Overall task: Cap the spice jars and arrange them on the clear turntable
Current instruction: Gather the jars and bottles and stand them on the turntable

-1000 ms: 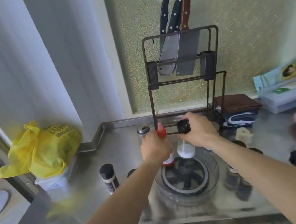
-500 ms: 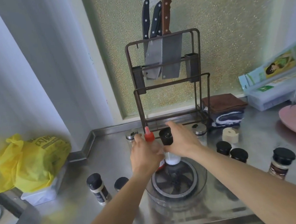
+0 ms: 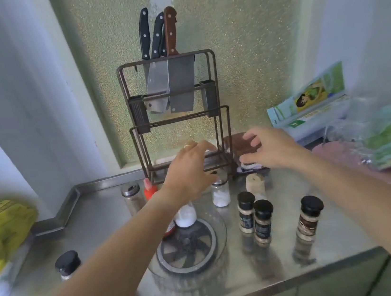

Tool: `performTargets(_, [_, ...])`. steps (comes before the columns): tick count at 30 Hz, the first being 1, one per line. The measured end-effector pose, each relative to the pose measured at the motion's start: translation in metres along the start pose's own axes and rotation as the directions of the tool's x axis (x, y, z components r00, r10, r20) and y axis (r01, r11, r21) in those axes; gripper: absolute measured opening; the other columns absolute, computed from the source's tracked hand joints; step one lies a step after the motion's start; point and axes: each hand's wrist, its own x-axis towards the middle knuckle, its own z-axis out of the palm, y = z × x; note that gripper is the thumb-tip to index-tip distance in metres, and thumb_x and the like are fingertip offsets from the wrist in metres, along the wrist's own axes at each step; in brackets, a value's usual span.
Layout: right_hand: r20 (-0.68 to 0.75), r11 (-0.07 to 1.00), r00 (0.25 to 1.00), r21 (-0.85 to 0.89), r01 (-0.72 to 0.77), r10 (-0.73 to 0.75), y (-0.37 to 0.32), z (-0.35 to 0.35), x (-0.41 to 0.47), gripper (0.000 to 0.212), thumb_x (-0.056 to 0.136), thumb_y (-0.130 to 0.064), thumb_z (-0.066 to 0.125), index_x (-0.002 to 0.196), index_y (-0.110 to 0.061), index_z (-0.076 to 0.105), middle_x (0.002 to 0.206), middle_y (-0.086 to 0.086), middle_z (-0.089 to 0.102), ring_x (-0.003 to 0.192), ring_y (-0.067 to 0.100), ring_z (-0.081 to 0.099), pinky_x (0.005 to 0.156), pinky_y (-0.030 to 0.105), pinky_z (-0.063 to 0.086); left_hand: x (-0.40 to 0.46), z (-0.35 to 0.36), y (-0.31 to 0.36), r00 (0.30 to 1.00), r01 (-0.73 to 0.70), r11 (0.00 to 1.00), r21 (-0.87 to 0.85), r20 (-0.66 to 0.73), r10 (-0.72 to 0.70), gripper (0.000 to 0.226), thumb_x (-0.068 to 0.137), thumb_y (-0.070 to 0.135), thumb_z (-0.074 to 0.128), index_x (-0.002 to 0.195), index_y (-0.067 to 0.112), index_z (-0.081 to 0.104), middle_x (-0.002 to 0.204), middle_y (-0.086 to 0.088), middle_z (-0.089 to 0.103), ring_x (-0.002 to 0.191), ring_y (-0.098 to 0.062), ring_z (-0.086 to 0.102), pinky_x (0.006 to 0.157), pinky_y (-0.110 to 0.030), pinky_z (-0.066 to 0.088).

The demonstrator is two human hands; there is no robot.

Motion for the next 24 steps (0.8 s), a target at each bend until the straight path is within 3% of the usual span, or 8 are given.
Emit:
performTargets(5, [0.256,0.995,0.967,-0.093,0.027,-0.002,0.039,0.015,0.002,0.070,0.080,-0.025,0.082,0.142,-0.021,0.051,0.137,0.004,0.061,0.115,0.020,0.061,0.097,0.031,0.048,0.043,0.051,0.000,0.944,-0.067,0.977,0.203,0.329,-0.004,0.079,0.077,0.026,0.085,0.144,0.028,0.044,0.138,-0.008,0.053,0.124,-0.033,0.057,0.102,-0.049,0.051])
performTargets(8, [0.355,0.994,0.935,-0.095,0.057,-0.019,0.051,0.034,0.011,0.078,0.078,-0.019,0.083,0.146,-0.021,0.047,0.136,0.002,0.060,0.104,0.016,0.057,0.091,0.028,0.047,0.061,0.067,-0.003,0.890,-0.098,0.967,0.234,0.456,-0.020,0.086,0.075,0.026,0.088,0.147,0.027,0.041,0.141,-0.009,0.056,0.129,-0.035,0.055,0.103,-0.051,0.050])
performTargets(15, [0.289,0.995,0.955,-0.056,0.082,-0.062,0.070,0.068,0.012,0.070,0.070,-0.024,0.088,0.128,-0.025,0.048,0.113,-0.001,0.061,0.100,0.024,0.061,0.083,0.036,0.052,0.070,0.084,-0.003,0.867,-0.119,0.960,0.254,0.497,-0.024,0.069,0.078,0.023,0.086,0.138,0.020,0.052,0.134,-0.005,0.063,0.126,-0.033,0.055,0.101,-0.044,0.047])
performTargets(18, [0.245,0.994,0.966,-0.045,0.100,-0.086,0.075,0.078,0.011,0.061,0.075,-0.014,0.081,0.122,-0.023,0.043,0.098,-0.001,0.058,0.084,0.022,0.058,0.066,0.034,0.044,0.070,0.087,-0.004,0.884,-0.097,0.966,0.238,0.466,-0.026,0.059,0.080,0.021,0.084,0.132,0.020,0.056,0.127,-0.005,0.065,0.120,-0.032,0.058,0.092,-0.040,0.048])
performTargets(20, [0.214,0.995,0.973,-0.026,0.096,-0.088,0.077,0.080,0.010,0.060,0.076,-0.012,0.079,0.120,-0.024,0.041,0.096,0.000,0.058,0.079,0.020,0.055,0.062,0.031,0.038,0.067,0.086,-0.004,0.893,-0.093,0.969,0.229,0.450,-0.020,0.054,0.081,0.020,0.083,0.128,0.019,0.057,0.123,-0.006,0.067,0.118,-0.031,0.059,0.088,-0.038,0.047])
performTargets(24, [0.069,0.998,0.996,-0.032,0.055,-0.053,0.069,0.059,0.007,0.054,0.081,-0.013,0.076,0.114,-0.025,0.035,0.099,0.002,0.060,0.085,0.023,0.061,0.061,0.034,0.041,0.058,0.069,0.001,0.921,-0.082,0.977,0.198,0.390,-0.002,0.051,0.080,0.023,0.084,0.123,0.021,0.058,0.117,-0.006,0.068,0.110,-0.030,0.062,0.085,-0.039,0.050])
